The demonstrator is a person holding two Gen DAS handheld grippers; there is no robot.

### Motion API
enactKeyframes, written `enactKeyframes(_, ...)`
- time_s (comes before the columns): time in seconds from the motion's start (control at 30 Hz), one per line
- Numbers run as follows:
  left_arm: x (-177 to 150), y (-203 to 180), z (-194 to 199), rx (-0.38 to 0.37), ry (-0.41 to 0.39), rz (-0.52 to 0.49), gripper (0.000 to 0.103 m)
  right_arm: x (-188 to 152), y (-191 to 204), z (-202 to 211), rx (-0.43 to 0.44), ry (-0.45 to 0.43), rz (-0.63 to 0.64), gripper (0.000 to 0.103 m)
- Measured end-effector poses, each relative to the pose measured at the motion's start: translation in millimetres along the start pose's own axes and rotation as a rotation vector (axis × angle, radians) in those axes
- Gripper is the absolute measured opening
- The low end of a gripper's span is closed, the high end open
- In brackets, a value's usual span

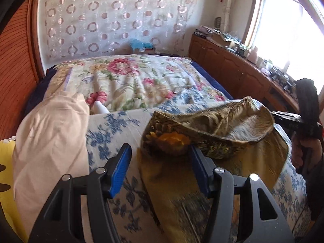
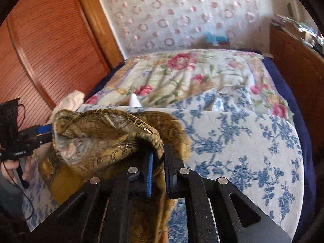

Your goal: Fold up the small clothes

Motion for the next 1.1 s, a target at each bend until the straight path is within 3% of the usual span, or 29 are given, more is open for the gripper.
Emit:
enactKeyframes(0.1, 8, 13, -7, 0.048, -0.010, 0.020, 0.058, 5, -8, 1, -0.063, -0.018, -0.002, 0.020)
enactKeyframes(0.2, 12, 25, -12, 0.069, -0.013, 0.050, 0.058, 6, -20, 9, -0.145, -0.048, -0.018, 0.020)
enactKeyframes(0.37, 12, 35, -17, 0.106, -0.023, 0.052, 0.058, 6, -23, 21, -0.130, -0.062, 0.003, 0.021)
enactKeyframes(0.5, 12, 37, -27, 0.119, -0.008, 0.036, 0.058, 5, -8, 28, -0.094, -0.084, 0.037, 0.047)
enactKeyframes(0.73, 14, 42, -34, 0.137, 0.002, 0.043, 0.058, 6, 8, -3, -0.056, -0.011, 0.065, 0.046)
enactKeyframes(0.77, 15, 45, -34, 0.144, 0.002, 0.048, 0.058, 6, 6, -7, -0.047, 0.001, 0.057, 0.034)
enactKeyframes(0.8, 16, 48, -32, 0.149, -0.003, 0.055, 0.058, 5, 5, -9, -0.032, 0.008, 0.052, 0.009)
enactKeyframes(0.83, 17, 49, -30, 0.151, -0.012, 0.061, 0.058, 4, 5, -10, -0.016, 0.006, 0.058, 0.006)
enactKeyframes(0.9, 17, 49, -23, 0.152, -0.027, 0.062, 0.058, 4, -3, -8, -0.096, -0.012, 0.054, 0.005)
enactKeyframes(1.03, 15, 41, -13, 0.101, -0.023, 0.055, 0.058, 1, -4, -5, -0.109, -0.011, 0.038, 0.005)
enactKeyframes(1.07, 11, 38, -12, 0.084, -0.011, 0.046, 0.058, 1, -4, -4, -0.113, -0.011, 0.037, 0.007)
enactKeyframes(1.1, 7, 35, -12, 0.073, -0.003, 0.044, 0.058, 1, -3, -3, -0.116, -0.013, 0.039, 0.015)
Point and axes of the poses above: each gripper's, at about its wrist camera, not at the fingertips, and z roughly against the way its jaws point, y to its left, x to its top, the point moved 7 cm from there along -z, roughly the way its jaws point
